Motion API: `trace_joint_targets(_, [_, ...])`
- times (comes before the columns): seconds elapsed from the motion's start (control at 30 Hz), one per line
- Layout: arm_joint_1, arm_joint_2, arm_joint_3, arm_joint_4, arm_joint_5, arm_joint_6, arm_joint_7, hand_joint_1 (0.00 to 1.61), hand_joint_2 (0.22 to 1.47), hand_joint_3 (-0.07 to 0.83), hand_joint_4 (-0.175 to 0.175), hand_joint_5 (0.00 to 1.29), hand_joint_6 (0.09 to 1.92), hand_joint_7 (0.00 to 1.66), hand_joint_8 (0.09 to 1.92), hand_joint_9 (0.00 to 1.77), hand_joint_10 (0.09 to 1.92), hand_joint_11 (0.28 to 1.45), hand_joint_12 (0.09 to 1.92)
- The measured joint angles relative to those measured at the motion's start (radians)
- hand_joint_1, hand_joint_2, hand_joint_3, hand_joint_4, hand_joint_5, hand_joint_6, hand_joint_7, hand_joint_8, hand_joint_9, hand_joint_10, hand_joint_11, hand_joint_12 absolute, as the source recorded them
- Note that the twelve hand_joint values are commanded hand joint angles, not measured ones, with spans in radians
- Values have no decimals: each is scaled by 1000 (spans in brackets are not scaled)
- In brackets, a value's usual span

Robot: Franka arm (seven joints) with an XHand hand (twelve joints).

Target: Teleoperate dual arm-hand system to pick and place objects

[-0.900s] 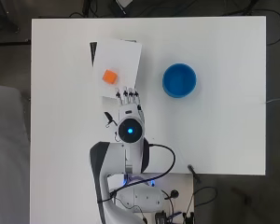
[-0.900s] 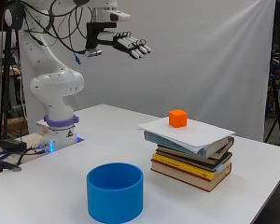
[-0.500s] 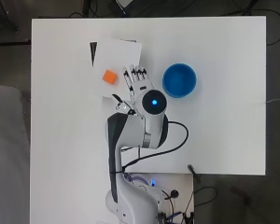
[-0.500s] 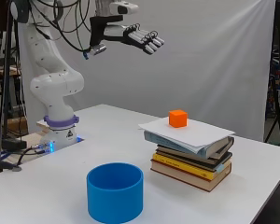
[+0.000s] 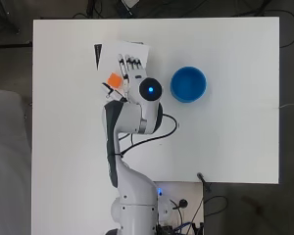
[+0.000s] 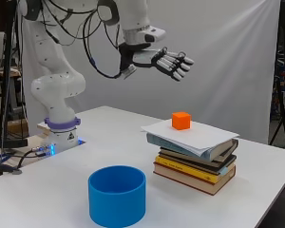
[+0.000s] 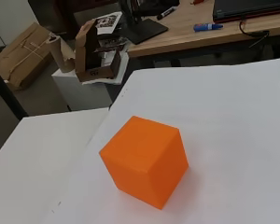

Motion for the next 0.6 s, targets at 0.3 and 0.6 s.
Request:
trace_joint_targets(0.3, [6, 29, 78, -168, 46, 209, 71, 103, 854, 0, 97, 242, 87, 320, 87, 427, 87, 504, 87])
trace_joint_targets(0.6, [4, 161, 72, -90, -80, 24, -28, 181, 912, 8, 95, 303, 87, 444, 87, 538, 87, 509, 87])
